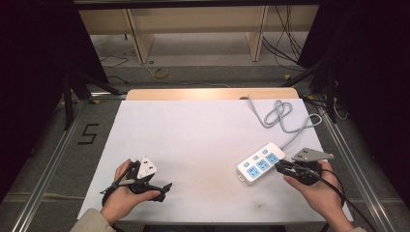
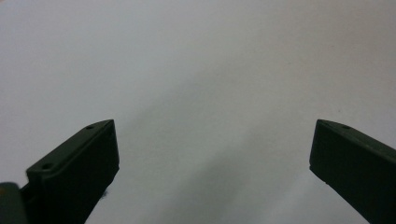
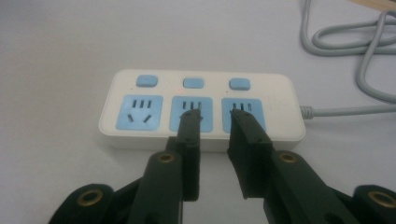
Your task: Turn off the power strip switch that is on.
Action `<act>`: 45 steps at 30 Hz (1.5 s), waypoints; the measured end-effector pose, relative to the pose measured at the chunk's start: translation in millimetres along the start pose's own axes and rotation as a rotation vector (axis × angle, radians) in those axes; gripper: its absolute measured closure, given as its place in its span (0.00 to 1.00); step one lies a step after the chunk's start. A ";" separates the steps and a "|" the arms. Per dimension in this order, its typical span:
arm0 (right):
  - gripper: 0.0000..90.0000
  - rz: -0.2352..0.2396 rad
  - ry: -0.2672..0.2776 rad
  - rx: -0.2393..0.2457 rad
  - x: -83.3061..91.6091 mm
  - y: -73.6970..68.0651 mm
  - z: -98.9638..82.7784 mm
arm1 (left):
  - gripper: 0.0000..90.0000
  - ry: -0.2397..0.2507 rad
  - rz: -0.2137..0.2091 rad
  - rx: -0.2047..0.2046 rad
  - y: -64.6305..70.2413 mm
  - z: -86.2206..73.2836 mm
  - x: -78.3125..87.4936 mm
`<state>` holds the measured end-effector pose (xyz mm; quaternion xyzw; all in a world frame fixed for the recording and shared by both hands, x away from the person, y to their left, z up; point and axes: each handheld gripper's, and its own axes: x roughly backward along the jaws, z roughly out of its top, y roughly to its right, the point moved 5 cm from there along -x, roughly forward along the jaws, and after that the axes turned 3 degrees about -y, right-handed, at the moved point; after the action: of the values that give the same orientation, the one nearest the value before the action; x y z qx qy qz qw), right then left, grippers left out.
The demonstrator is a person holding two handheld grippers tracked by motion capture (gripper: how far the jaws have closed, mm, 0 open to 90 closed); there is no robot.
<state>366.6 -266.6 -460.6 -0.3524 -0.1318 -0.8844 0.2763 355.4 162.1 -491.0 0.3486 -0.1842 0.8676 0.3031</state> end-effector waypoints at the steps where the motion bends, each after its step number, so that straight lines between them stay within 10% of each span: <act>1: 0.84 0.001 0.001 0.004 -0.4 0.2 0.9 | 0.01 0.000 0.000 0.000 0.0 0.0 0.0; 13: 1.00 -0.008 0.003 0.001 -1.9 1.1 10.7 | 0.01 0.004 0.002 0.001 -0.1 0.6 -0.1; 45: 1.00 0.009 -0.035 -0.010 -13.3 2.1 34.1 | 0.02 0.014 0.015 -0.001 -1.9 1.4 0.8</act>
<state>394.6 -248.4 -445.4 -0.3698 -0.1304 -0.8775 0.2761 356.9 163.1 -489.2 0.3410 -0.1853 0.8721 0.2980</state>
